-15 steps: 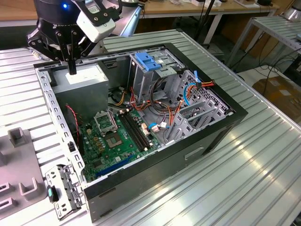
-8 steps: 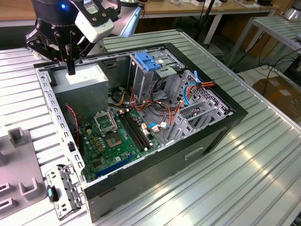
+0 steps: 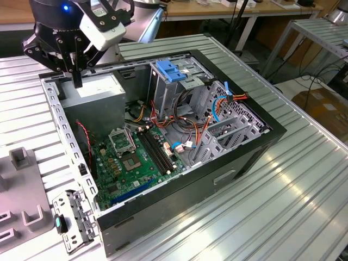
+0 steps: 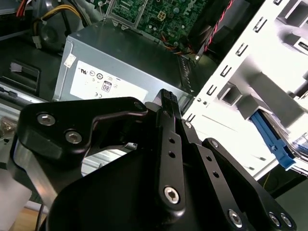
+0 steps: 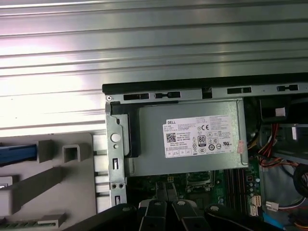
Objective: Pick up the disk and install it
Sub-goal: 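Reach for the disk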
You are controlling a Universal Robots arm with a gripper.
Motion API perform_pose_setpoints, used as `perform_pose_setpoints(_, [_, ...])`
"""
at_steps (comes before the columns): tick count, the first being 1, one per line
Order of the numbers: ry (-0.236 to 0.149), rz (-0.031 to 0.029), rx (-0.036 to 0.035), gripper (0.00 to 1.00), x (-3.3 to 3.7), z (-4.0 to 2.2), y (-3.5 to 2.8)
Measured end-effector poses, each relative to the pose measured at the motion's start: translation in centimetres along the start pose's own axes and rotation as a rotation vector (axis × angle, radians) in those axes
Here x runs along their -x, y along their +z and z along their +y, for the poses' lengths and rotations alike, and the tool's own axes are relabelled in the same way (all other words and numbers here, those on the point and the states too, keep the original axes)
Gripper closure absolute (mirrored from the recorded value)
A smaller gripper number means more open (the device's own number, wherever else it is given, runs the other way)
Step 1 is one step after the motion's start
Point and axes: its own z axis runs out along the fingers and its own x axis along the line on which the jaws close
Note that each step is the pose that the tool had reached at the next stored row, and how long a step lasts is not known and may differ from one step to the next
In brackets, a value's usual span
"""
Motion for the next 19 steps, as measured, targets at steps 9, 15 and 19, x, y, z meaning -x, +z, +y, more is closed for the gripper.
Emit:
perform_pose_setpoints(9, [0.000,0.0000,0.0001,0.89,-1.29,-0.10,0.01])
perform_pose_setpoints(15, [0.000,0.0000,0.0001,0.89,-2.01,-0.15,0.02])
perform_pose_setpoints(19, [0.000,0.0000,0.0001,0.89,-2.43,-0.19,0.02])
